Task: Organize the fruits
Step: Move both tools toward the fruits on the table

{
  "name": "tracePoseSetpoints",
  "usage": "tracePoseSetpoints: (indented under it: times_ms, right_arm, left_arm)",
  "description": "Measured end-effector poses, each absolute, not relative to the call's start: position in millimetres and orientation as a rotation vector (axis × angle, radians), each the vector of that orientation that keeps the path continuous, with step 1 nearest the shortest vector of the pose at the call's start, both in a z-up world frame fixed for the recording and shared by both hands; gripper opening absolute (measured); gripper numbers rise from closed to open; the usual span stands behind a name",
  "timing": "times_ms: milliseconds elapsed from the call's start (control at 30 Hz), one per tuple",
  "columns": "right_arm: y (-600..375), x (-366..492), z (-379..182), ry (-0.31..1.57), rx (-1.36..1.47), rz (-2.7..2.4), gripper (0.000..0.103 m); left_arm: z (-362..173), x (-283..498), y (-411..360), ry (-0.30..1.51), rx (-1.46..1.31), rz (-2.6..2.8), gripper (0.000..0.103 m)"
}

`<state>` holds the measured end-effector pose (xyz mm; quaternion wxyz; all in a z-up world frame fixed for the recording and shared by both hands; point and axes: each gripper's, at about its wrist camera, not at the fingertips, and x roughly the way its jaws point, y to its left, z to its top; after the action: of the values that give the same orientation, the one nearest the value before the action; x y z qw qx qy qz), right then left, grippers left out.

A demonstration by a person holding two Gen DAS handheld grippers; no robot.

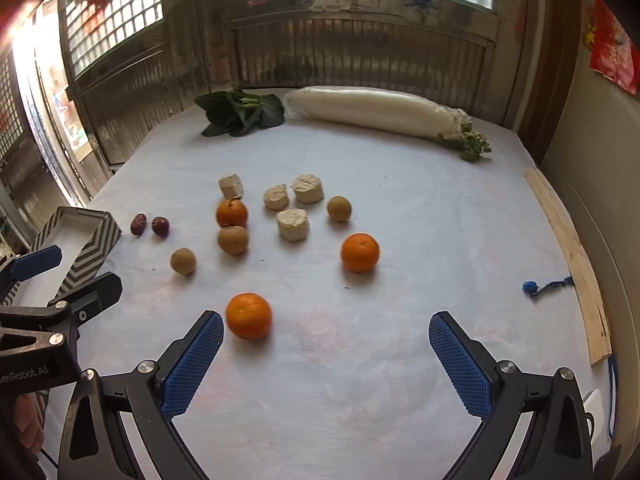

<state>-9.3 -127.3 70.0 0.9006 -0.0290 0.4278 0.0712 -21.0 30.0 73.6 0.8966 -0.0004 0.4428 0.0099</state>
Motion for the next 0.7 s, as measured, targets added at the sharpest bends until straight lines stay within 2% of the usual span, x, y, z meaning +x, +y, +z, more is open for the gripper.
tracePoseSetpoints:
  times_ms: [700]
  right_arm:
    - [-112, -13, 69, 0.891, -0.099, 0.182, 0.102]
  left_arm:
    - [78, -27, 38, 0.916, -0.009, 0.012, 0.102]
